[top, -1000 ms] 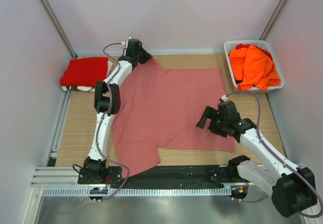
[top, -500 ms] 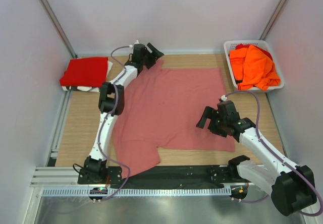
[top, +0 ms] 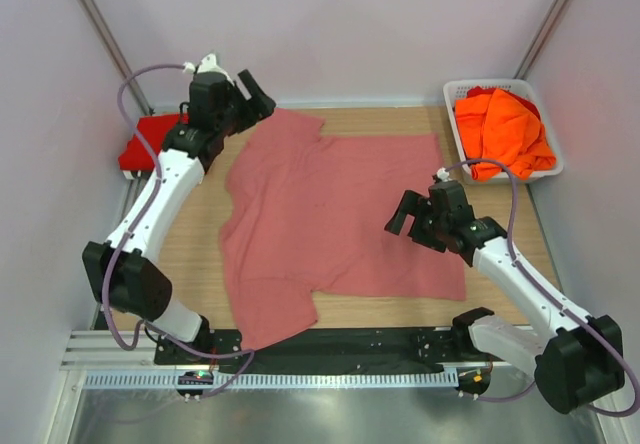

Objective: Fold and stack the t-shirts
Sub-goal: Flatten the tshirt out

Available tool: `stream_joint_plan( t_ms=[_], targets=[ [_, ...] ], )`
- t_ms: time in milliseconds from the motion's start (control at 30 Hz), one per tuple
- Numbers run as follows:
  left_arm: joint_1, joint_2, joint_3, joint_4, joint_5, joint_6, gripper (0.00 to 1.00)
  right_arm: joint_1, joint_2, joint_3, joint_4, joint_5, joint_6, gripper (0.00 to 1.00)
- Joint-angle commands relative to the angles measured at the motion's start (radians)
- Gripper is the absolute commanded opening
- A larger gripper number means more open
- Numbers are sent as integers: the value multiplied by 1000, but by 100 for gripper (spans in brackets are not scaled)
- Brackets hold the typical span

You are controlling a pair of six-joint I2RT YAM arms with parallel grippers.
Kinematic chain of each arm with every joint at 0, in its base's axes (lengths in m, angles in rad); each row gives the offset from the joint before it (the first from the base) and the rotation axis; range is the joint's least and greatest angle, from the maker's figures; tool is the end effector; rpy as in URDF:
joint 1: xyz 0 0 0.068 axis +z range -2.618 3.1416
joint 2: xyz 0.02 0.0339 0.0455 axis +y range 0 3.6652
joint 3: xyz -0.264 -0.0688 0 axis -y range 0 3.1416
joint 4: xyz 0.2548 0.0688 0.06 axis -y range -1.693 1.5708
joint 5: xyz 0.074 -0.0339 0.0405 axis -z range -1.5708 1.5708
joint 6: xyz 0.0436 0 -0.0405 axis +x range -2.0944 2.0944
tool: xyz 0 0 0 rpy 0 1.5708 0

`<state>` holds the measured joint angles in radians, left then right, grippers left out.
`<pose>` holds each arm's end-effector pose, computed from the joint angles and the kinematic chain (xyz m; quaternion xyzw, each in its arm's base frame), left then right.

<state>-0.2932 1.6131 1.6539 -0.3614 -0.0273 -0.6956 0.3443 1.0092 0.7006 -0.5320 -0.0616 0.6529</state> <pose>0.3784 -0.1130 0.4106 -0.1699 0.7929 -0.2679 0.5203 0.2050 0.0764 0.2292 0.1326 0.9242 0.1959 0.2997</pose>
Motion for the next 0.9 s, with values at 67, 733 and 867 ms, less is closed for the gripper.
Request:
stream_joint_plan(
  t_ms=[67, 733, 867],
  targets=[
    [8, -53, -353, -122, -77, 68, 78, 27, 32, 36, 35, 8, 7, 100],
    [114, 273, -353, 18, -102, 100, 74, 59, -78, -44, -52, 57, 30, 100],
    [137, 350, -296, 33, -76, 102, 73, 59, -64, -61, -43, 59, 33, 100]
  ],
)
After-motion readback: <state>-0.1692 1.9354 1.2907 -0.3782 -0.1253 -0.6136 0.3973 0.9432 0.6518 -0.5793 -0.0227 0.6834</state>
